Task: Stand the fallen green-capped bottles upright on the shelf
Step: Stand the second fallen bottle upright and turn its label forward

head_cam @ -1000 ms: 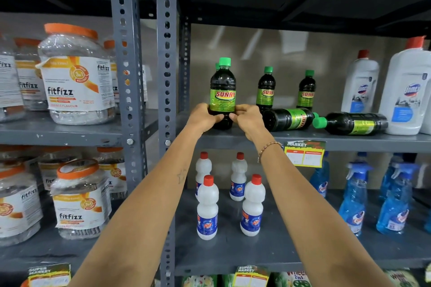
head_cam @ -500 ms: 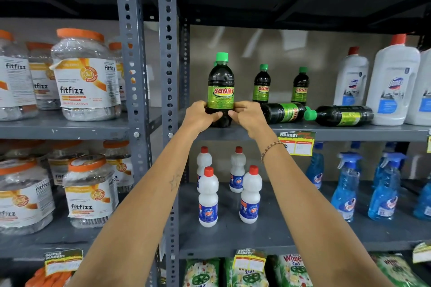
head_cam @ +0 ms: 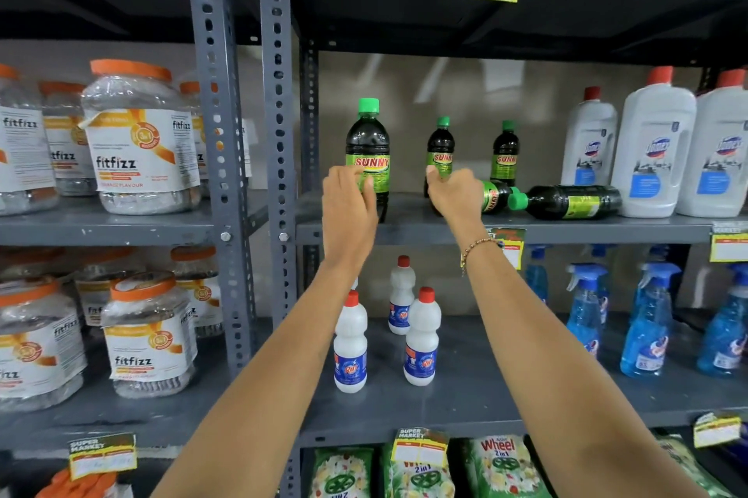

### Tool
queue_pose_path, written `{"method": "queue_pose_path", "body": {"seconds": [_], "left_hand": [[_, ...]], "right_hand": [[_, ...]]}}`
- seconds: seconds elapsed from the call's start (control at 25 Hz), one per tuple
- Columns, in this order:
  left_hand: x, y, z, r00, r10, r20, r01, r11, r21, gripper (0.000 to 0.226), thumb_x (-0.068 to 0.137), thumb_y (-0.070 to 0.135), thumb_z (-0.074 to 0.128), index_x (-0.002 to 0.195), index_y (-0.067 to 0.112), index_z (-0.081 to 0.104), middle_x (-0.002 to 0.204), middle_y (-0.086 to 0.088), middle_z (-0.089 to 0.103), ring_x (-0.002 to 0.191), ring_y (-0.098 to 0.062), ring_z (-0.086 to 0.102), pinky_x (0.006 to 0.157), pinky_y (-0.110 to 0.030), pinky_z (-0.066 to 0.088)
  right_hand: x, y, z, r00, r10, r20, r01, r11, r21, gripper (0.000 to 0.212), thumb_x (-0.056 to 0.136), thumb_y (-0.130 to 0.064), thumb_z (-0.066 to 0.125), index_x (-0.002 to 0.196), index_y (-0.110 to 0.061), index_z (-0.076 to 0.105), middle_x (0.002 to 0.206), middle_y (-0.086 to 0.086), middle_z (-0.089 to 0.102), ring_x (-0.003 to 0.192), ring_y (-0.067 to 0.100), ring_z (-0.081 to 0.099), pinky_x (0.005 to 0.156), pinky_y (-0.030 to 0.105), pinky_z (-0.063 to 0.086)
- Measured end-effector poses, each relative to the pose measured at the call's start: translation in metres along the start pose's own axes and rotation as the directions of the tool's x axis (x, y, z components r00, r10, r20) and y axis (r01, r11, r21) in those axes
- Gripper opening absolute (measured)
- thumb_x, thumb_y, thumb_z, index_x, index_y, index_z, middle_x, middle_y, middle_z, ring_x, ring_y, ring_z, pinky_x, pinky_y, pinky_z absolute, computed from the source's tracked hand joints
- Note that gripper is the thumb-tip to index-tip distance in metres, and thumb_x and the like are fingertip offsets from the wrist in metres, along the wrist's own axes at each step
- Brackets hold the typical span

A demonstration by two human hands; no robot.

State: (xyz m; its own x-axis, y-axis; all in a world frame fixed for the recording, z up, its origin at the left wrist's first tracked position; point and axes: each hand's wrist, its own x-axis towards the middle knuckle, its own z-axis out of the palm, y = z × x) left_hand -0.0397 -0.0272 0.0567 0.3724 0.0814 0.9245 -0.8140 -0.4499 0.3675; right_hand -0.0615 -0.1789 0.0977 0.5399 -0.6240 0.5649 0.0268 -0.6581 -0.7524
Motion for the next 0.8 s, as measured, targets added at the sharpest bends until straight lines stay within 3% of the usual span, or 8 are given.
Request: {"method": "queue_pose_path", "body": {"seconds": [0.12,0.2,0.36,0.48,0.6,0.72,0.8], "left_hand": [[-0.014,0.013,0.028,0.988,0.118,0.095,-0.125,0.990,0.061,0.025,0.098,0.018,0.043,0.112,0.002,0.056,0.108,-0.013,0.059,0.095,-0.024,0.052,0.082,-0.036,0.044],[-0.025,0.018,0.049,0.965,0.155,0.213,-0.193,0.966,0.174,0.033,0.099,0.021,0.039,0.121,0.001,0.055,0.119,-0.014,0.059,0.110,-0.029,0.054,0.092,-0.039,0.043],[-0.050,0.015,0.084,0.926,0.128,0.356,-0.266,0.890,0.370,0.047,0.099,0.031,0.034,0.131,0.001,0.050,0.134,-0.016,0.055,0.130,-0.031,0.046,0.109,-0.043,0.035],[-0.059,0.007,0.096,0.930,0.126,0.346,-0.286,0.838,0.465,0.050,0.098,0.036,0.031,0.125,0.001,0.055,0.125,-0.016,0.061,0.122,-0.033,0.052,0.110,-0.044,0.034],[-0.061,0.000,0.102,0.935,0.170,0.312,-0.316,0.798,0.513,0.045,0.098,0.037,0.034,0.115,0.004,0.058,0.111,-0.012,0.064,0.106,-0.031,0.058,0.107,-0.044,0.037],[-0.062,-0.001,0.104,0.948,0.171,0.268,-0.292,0.803,0.520,0.041,0.097,0.036,0.036,0.110,0.005,0.060,0.108,-0.011,0.065,0.103,-0.030,0.059,0.106,-0.044,0.037],[-0.063,0.001,0.107,0.954,0.176,0.243,-0.282,0.804,0.524,0.040,0.096,0.035,0.038,0.109,0.005,0.061,0.107,-0.011,0.065,0.102,-0.029,0.059,0.106,-0.044,0.037]], "right_hand": [[0.023,0.009,-0.014,0.995,0.099,-0.032,-0.104,0.971,-0.216,0.073,0.092,-0.058,0.040,0.118,0.008,0.058,0.120,0.022,0.062,0.113,0.037,0.060,0.089,0.037,0.047],[0.035,0.016,-0.014,0.992,0.127,0.009,-0.117,0.935,-0.334,0.081,0.092,-0.063,0.034,0.132,0.006,0.047,0.130,0.020,0.052,0.122,0.035,0.055,0.093,0.036,0.045],[0.057,0.018,-0.013,0.972,0.188,0.138,-0.117,0.905,-0.410,0.085,0.086,-0.066,0.044,0.140,-0.001,0.038,0.136,0.013,0.050,0.125,0.028,0.054,0.087,0.029,0.042],[0.068,0.021,-0.015,0.943,0.256,0.211,-0.173,0.923,-0.344,0.091,0.078,-0.059,0.060,0.142,-0.002,0.029,0.139,0.011,0.049,0.127,0.028,0.052,0.095,0.031,0.044],[0.078,0.022,-0.026,0.865,0.279,0.417,-0.181,0.949,-0.260,0.082,0.080,-0.053,0.057,0.144,-0.008,0.033,0.145,0.012,0.042,0.127,0.030,0.050,0.104,0.037,0.046],[0.087,0.009,-0.045,0.818,0.260,0.514,-0.060,0.926,-0.372,0.057,0.085,-0.033,0.052,0.136,-0.007,0.046,0.144,0.016,0.044,0.117,0.032,0.052,0.092,0.037,0.046],[0.087,0.002,-0.049,0.856,0.177,0.485,0.065,0.895,-0.442,0.050,0.084,-0.017,0.049,0.132,-0.005,0.051,0.143,0.018,0.047,0.120,0.034,0.051,0.088,0.038,0.043]]}}
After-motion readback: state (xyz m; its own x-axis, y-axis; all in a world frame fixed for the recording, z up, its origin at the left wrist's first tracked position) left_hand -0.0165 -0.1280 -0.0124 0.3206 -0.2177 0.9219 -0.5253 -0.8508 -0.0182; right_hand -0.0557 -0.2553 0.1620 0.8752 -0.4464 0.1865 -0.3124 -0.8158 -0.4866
